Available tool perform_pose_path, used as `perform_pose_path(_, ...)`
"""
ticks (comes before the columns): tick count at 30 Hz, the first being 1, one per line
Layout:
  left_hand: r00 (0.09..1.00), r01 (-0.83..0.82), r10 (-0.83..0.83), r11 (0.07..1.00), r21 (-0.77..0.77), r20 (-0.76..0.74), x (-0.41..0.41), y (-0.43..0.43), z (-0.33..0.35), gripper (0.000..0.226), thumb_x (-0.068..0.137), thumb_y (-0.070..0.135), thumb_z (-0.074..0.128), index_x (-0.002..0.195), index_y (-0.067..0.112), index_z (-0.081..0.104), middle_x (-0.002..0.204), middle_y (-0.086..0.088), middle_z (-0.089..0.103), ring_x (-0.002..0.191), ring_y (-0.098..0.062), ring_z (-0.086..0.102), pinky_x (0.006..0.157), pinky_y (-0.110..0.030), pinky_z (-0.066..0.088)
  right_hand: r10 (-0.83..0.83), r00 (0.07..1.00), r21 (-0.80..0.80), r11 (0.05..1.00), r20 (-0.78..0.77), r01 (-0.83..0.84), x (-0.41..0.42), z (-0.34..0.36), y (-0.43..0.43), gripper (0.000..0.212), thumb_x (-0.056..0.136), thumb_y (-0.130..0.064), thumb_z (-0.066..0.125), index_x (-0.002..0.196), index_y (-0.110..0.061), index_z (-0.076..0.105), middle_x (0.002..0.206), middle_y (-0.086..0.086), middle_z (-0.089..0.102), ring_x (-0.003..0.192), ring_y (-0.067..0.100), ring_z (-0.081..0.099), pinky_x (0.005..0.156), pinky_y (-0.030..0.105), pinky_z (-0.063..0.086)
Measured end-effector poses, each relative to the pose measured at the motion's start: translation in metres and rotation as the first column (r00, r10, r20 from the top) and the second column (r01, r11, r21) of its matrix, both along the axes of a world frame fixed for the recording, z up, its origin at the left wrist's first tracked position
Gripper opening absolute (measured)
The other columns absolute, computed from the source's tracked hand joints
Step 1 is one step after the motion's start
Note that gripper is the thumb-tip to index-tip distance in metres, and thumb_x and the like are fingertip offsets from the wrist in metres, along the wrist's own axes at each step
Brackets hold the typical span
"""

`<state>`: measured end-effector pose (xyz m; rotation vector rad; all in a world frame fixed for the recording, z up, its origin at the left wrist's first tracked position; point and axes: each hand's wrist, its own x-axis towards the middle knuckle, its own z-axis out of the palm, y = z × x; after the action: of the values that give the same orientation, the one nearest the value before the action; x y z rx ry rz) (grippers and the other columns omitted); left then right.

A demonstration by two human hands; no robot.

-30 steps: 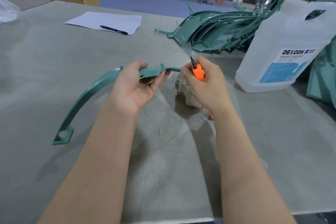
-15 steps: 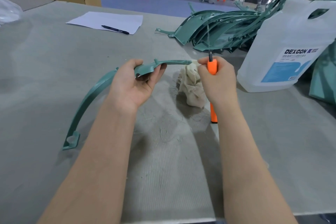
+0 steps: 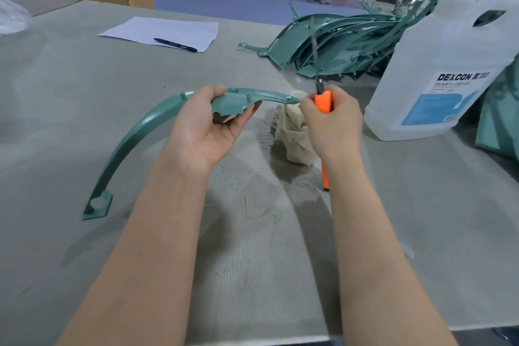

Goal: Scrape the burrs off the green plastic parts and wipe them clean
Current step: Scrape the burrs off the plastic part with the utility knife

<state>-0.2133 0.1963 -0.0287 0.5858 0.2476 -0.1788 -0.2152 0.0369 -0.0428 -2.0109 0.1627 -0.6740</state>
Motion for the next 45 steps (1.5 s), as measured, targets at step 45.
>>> perform_pose_path(45, 1.000, -0.006, 0.008, 0.997, -0.079, 0.025, 0.002, 0.004, 0.000, 0.010, 0.094, 0.007, 0.049, 0.099, -0.002, 0.052, 0.119, -0.022, 0.058, 0.104, -0.041, 0.064, 0.050, -0.026, 0.057, -0.009, 1.000, 0.193, 0.981, 0.021, 0.005, -0.006, 0.007, -0.008, 0.028, 0.093, -0.042, 0.056, 0.104, -0.016, 0.053, 0.092, 0.004, 0.062, 0.079, 0.017, 0.053, 0.087, 0.043, 0.049)
